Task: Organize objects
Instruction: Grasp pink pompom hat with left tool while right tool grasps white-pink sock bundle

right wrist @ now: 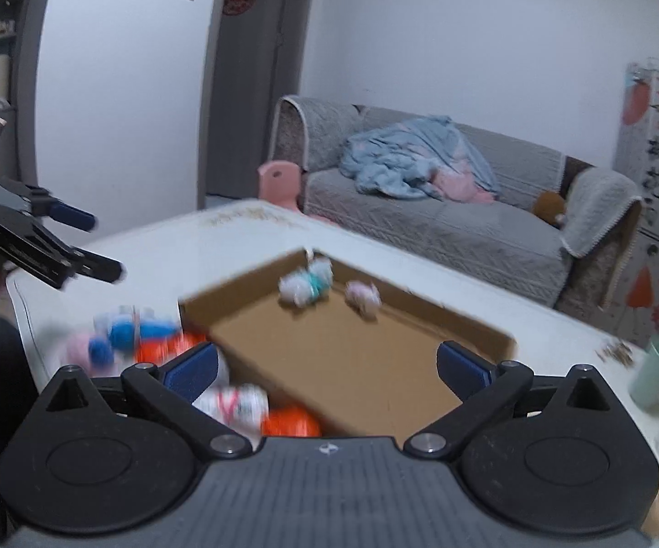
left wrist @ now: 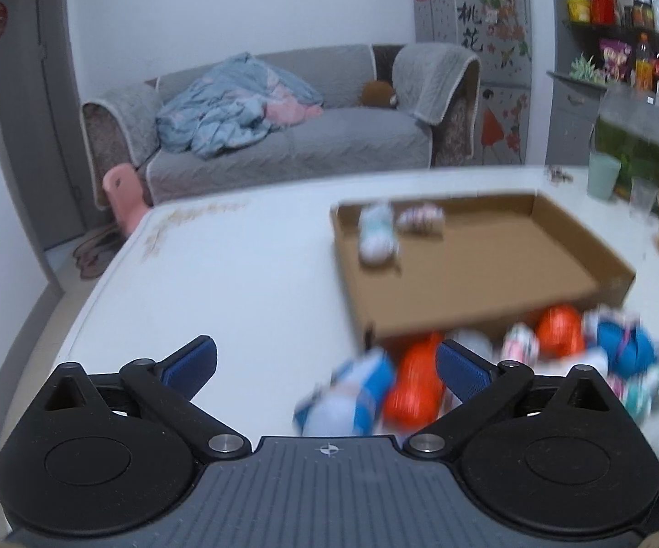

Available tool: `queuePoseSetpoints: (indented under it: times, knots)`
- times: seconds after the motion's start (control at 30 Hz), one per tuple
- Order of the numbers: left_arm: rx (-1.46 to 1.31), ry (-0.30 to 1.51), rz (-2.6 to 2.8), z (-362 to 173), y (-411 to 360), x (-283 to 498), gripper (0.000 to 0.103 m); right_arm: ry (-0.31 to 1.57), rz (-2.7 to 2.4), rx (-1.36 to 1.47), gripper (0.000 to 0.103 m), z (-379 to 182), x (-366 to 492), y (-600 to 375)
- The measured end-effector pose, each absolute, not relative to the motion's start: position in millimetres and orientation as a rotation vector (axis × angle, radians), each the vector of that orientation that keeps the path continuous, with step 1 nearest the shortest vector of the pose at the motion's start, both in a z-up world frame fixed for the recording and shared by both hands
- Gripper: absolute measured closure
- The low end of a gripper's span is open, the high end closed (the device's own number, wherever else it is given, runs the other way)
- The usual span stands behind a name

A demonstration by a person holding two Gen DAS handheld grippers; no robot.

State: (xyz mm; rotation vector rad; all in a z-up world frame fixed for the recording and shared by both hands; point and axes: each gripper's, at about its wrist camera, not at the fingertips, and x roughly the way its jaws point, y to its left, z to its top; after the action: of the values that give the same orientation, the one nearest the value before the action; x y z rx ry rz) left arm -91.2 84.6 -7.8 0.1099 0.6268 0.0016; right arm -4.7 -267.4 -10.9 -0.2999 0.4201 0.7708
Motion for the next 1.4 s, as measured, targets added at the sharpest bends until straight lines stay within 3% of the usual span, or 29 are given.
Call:
queuePoseSetpoints:
  times: [0.3,0.4,0.8,0.97,1.23,1.4]
  knots:
    - [0.058,0.752,0.032,-63.0,87.7,-125.9,0.001,0.53,0.673,-0.275,0.002,-77.3,-37.1,-287.4]
    - [0.069,0.782,0.026,-73.6,84.8,-124.2,0.001,0.556,0.656,-0.296,0.008,-92.5,-38.8,-284.3]
    - [0.104,0.793,0.01,-78.9,73.9,-100.4,0.001,0.604,0.653,-0.241,0.05,-114.7,-43.4,-292.2]
    - [0.027,0.826,-0.007,-80.5,75.2,-97.2,0.013,0.619,0.645,-0.208,0.062,-112.8,-42.1,-302.5]
    - [0.059,0.813,-0.034,-75.8,60.3,-101.8,0.05,0.617,0.641,-0.195,0.067,-108.2,-43.2,-309.3]
    - [0.067,0.803,-0.039,-71.1,58.9,-105.7,0.054,0.611,0.641,-0.178,0.068,-101.4,-41.0,-317.9]
